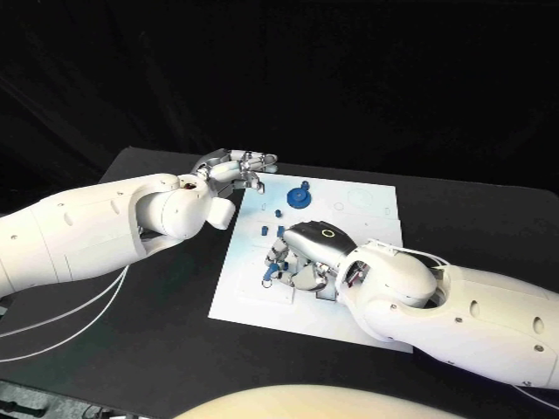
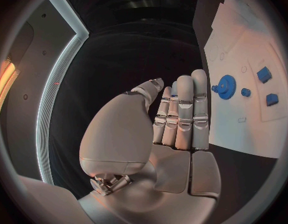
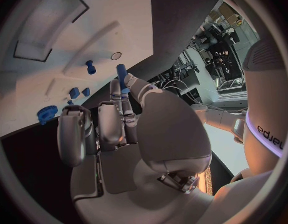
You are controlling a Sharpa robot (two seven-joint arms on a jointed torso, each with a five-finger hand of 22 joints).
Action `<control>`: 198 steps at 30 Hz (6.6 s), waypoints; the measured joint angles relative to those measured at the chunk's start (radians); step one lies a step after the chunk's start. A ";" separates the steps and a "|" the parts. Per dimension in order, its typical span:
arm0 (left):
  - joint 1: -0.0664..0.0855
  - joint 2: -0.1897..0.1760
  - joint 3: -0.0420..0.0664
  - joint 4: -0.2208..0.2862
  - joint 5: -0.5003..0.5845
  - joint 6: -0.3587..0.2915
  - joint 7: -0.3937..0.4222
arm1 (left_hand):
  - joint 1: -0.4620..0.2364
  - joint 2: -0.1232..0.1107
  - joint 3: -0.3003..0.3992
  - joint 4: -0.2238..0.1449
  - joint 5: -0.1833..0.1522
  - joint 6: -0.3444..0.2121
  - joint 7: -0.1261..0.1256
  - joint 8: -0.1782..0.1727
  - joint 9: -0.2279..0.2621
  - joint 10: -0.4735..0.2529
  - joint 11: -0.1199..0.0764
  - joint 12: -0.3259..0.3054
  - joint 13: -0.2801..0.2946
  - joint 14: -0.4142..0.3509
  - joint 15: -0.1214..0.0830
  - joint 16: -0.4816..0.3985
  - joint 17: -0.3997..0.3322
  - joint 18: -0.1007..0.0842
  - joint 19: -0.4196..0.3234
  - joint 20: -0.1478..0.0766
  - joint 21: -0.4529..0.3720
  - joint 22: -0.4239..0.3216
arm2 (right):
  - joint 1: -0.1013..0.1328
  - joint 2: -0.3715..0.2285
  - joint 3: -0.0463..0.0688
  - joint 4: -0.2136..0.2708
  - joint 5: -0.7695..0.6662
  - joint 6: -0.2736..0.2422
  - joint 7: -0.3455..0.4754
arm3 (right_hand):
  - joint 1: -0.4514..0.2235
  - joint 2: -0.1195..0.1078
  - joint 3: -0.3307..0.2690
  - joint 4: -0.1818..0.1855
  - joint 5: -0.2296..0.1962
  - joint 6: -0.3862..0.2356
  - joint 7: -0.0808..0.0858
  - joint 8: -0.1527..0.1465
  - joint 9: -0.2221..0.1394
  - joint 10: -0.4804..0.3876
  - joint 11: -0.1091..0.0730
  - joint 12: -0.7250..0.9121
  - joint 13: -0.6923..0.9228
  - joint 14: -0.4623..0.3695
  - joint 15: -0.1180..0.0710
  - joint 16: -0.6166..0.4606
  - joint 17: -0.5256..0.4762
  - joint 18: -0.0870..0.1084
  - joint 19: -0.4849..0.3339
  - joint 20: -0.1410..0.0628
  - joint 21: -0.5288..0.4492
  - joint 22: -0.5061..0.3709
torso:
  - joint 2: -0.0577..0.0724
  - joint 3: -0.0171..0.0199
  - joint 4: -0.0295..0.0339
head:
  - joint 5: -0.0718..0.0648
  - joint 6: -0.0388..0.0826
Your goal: Assemble the parts on the task board
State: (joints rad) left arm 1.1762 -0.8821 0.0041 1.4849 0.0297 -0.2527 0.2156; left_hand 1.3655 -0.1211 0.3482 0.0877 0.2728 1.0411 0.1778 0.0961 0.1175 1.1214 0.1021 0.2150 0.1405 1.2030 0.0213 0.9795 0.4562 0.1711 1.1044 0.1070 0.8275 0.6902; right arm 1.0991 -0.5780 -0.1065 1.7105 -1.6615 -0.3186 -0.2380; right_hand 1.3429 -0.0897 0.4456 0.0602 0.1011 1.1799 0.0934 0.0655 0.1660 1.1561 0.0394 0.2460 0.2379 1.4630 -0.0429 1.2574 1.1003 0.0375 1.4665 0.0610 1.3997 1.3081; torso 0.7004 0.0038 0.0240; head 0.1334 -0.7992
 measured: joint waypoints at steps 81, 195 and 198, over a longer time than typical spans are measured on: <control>0.000 -0.002 0.000 0.001 0.000 0.004 -0.006 | 0.004 0.004 0.000 0.000 0.000 0.000 0.000 0.000 0.000 0.000 0.000 0.006 0.001 0.000 0.000 0.000 -0.002 0.000 0.000 0.000 -0.005 -0.001 | -0.036 0.038 -0.015 -0.044 -0.047 -0.042 0.017 | -0.048 -0.067 -0.106 0.002 0.010 -0.254 0.028 0.004 -0.032 -0.091 0.027 0.025 0.012 0.004 0.025 0.017 0.020 0.000 -0.002 0.023 -0.023 0.000 | -0.001 0.0009 -0.0013 | 0.013 -0.009; -0.008 -0.021 -0.011 0.029 -0.030 0.057 -0.006 | -0.007 0.010 -0.028 0.011 0.000 -0.009 0.002 0.004 -0.002 -0.013 0.006 0.021 0.003 -0.004 0.004 0.000 -0.007 0.000 0.004 0.004 -0.018 -0.009 | -0.093 -0.354 -0.014 0.146 0.197 -0.100 -0.330 | -0.138 -0.001 -0.498 0.214 0.222 -0.143 -0.005 0.193 0.163 0.252 -0.031 1.075 1.070 0.002 -0.013 0.205 0.207 -0.031 0.000 -0.007 0.167 0.000 | -0.028 -0.0064 -0.0244 | -0.166 -0.001; -0.008 -0.022 -0.011 0.029 -0.030 0.057 -0.007 | -0.008 0.010 -0.028 0.011 0.000 -0.009 0.002 0.004 -0.002 -0.014 0.007 0.021 0.003 -0.004 0.004 0.000 -0.007 0.000 0.004 0.004 -0.018 -0.009 | -0.094 -0.356 -0.015 0.150 0.197 -0.109 -0.330 | -0.122 0.015 -0.501 0.212 0.236 -0.143 -0.005 0.193 0.170 0.257 -0.029 1.085 1.070 0.002 -0.013 0.211 0.207 -0.031 0.000 -0.007 0.167 0.000 | -0.028 -0.0063 -0.0244 | -0.163 -0.001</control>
State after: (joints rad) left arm 1.1677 -0.9038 -0.0067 1.5137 -0.0005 -0.1956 0.2089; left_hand 1.3575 -0.1106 0.3202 0.0990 0.2728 1.0321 0.1798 0.1001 0.1155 1.1073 0.1092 0.2364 0.1435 1.1993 0.0251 0.9795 0.4488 0.1708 1.1080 0.1106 0.8093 0.6810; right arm 1.0047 -0.9341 -0.1214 1.8607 -1.4649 -0.4271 -0.5684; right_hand 1.2206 -0.0744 -0.0551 0.2720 0.3369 1.0365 0.0887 0.2590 0.3362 1.4131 0.0103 1.3306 1.3078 1.4646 -0.0557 1.4684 1.3075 0.0065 1.4663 0.0536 1.5663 1.3077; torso 0.6727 -0.0025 -0.0005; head -0.0298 -0.8001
